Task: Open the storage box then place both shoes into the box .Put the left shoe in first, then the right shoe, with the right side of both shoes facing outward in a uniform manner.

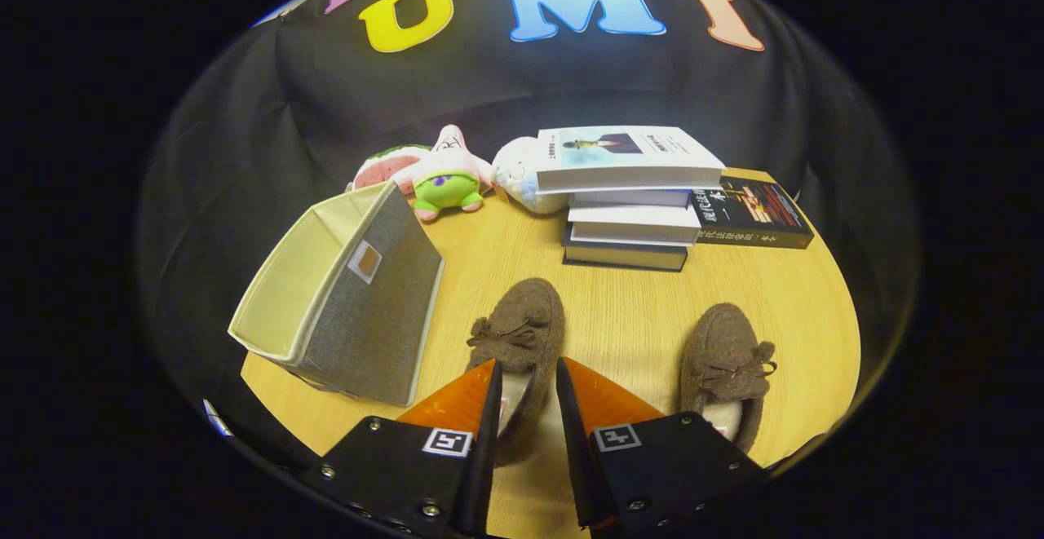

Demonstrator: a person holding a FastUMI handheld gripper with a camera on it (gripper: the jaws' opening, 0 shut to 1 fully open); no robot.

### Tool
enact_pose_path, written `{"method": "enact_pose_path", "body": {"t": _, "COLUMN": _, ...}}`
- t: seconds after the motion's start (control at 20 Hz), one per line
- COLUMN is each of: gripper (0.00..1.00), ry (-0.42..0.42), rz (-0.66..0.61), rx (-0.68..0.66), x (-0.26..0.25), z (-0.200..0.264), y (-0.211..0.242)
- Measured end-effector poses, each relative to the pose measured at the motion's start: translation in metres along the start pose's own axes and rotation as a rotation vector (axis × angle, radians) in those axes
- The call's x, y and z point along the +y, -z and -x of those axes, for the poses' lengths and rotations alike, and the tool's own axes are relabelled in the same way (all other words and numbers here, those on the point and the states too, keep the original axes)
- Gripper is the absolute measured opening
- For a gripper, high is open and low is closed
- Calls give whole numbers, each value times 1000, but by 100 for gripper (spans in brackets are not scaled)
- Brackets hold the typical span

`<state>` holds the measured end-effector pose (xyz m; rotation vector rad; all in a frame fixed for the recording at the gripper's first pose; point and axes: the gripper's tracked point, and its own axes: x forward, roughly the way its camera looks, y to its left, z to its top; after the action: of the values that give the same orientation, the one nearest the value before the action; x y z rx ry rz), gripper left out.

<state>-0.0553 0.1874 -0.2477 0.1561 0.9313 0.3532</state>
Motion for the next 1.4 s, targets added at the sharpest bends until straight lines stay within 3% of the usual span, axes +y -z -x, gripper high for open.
{"method": "enact_pose_path", "body": {"t": 0.25, "gripper": 40, "ry": 15, "rz": 15, "rx": 79, "x": 0, "z": -23, "y": 20}}
{"method": "enact_pose_path", "body": {"t": 0.65, "gripper": 40, "ry": 121, "rz": 8, "rx": 260, "x": -18, "z": -76, "y": 36}}
{"method": "enact_pose_path", "body": {"t": 0.85, "gripper": 1, "ry": 134, "rz": -33, "rx": 284, "x": -14, "z": -80, "y": 34}}
{"method": "enact_pose_path", "body": {"t": 1.1, "gripper": 1, "ry": 147, "rz": -21, "rx": 275, "x": -16, "z": -54, "y": 15}}
{"method": "enact_pose_path", "body": {"t": 1.4, "gripper": 1, "ry": 105, "rz": -85, "rx": 221, "x": -4, "z": -5, "y": -35}}
